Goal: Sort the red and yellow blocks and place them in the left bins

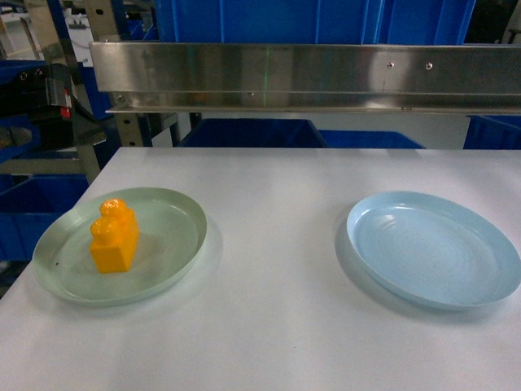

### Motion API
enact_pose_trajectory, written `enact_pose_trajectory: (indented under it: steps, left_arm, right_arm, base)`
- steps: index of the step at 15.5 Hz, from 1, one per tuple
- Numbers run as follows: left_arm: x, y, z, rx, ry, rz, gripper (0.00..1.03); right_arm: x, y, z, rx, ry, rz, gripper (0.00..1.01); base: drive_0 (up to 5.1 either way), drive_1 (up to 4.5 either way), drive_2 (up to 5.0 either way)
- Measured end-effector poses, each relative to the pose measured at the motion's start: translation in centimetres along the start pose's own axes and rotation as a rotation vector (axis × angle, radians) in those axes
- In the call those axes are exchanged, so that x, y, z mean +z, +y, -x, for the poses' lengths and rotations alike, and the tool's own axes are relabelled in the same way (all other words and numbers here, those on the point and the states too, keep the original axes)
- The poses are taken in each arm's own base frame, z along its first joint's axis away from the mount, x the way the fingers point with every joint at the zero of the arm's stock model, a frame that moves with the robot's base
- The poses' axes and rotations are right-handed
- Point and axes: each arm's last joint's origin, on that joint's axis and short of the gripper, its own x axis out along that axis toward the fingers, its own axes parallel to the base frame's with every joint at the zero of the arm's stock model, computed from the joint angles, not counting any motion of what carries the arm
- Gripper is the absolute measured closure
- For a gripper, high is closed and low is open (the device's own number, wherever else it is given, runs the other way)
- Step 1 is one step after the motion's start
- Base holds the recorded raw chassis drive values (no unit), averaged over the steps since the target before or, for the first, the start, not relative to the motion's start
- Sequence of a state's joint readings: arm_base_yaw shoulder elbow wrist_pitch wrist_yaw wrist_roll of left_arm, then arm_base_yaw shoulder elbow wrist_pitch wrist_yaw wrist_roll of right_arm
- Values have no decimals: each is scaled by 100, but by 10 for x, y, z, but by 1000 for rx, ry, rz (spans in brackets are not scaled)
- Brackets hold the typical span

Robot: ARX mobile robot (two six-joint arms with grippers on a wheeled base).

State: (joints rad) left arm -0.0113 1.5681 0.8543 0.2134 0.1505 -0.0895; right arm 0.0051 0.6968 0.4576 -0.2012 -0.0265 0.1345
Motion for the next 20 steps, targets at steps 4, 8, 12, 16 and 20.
enact_pose_trajectory:
  steps: [4, 8, 12, 16, 20]
  left_arm:
    - [1, -19, -49, 67, 372, 82, 5]
    - [-30, -38, -75, 143, 551, 30, 5]
    - [-36, -41, -79, 149, 567, -9, 6]
    - [-36, -44, -81, 146, 554, -28, 13]
    - [-39, -44, -87, 162, 523, -56, 38]
  right_arm:
    - [0, 0, 0, 0, 1, 0, 74]
    - [-1, 0, 0, 0, 2, 0, 74]
    - [-1, 0, 0, 0, 2, 0, 74]
    - [-1, 0, 0, 0, 2, 0, 74]
    - [-1, 0, 0, 0, 2, 0, 74]
  base:
    - [0, 0, 0]
    - [0, 0, 0]
    - [0, 0, 0]
    - [0, 0, 0]
    - [0, 0, 0]
